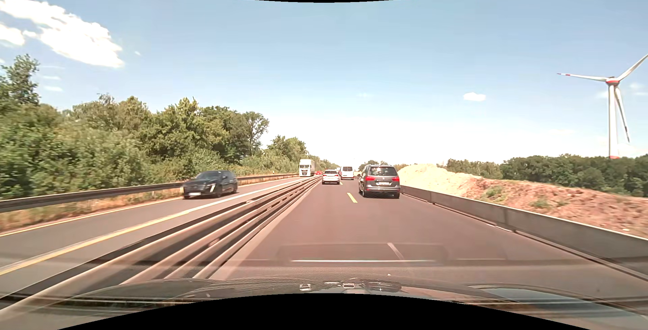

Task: Follow the waypoints while adhering to traffic rules and regulations

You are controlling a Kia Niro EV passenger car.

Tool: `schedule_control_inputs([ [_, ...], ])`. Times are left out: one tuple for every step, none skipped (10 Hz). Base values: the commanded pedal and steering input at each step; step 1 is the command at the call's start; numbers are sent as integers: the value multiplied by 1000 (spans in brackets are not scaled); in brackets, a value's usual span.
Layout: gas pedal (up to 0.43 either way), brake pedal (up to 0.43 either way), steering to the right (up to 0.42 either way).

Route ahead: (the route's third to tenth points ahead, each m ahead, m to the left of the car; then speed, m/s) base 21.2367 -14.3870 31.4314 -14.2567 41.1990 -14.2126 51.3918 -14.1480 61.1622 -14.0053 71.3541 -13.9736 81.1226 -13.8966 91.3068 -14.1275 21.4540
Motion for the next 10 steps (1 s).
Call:
schedule_control_inputs([
  [39, 0, 1],
  [39, 0, 1],
  [39, 0, 1],
  [20, 0, 1],
  [8, 0, 0],
  [8, 0, 0],
  [8, 0, 1],
  [8, 0, 1],
  [8, 0, 1],
  [28, 0, 1],
])
